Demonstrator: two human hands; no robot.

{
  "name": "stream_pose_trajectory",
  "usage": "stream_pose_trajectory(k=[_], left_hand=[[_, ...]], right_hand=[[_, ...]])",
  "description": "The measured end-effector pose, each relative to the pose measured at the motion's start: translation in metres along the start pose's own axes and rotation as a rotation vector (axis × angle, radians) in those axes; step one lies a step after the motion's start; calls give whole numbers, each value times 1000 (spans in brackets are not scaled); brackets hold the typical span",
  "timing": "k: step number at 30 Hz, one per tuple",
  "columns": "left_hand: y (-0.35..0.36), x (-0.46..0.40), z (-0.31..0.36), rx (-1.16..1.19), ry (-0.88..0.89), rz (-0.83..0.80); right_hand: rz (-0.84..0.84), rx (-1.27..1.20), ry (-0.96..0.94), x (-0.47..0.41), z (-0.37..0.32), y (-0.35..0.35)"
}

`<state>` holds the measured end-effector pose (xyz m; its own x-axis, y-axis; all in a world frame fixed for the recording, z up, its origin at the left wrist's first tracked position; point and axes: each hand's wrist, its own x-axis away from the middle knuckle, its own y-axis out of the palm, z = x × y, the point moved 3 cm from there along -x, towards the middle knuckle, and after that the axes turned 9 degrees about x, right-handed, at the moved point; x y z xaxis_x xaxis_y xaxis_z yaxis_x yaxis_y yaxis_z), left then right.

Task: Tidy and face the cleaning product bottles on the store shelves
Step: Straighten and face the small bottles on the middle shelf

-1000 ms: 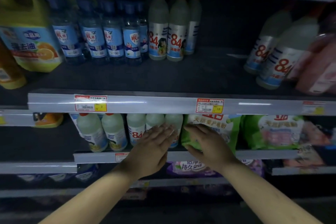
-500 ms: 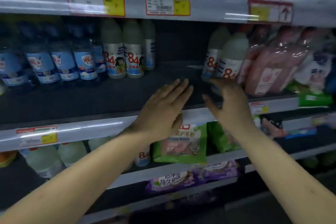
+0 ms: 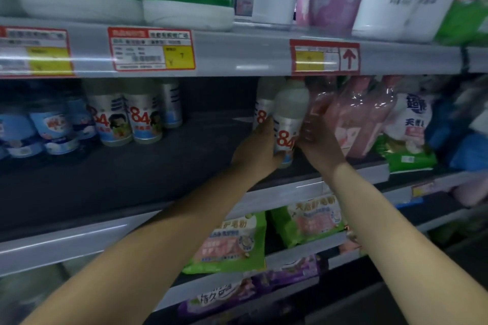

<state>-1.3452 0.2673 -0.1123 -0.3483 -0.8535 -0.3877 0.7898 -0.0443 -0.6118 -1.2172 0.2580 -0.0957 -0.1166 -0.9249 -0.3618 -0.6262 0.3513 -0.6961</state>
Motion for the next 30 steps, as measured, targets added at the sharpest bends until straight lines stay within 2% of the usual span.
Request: stream_pose_trajectory(k=[5,11,17,23,30], left_hand=[[8,-11,-9,199,-71,148],[-5,-1,-16,278,-160,324],[-45,6,-38,192,-151,331],[-90,11,-71,108,-213,360],[-128,5,-105,62,-294,322]], right_hand=[[-19,-169,6,2,4,3],[-81,-244,-78,8,-14,16],[-129,-261,-165,4,-43,50],[-255,-381,-155,-5,-80,93],[-307,-565,-16,-25,-104,131]])
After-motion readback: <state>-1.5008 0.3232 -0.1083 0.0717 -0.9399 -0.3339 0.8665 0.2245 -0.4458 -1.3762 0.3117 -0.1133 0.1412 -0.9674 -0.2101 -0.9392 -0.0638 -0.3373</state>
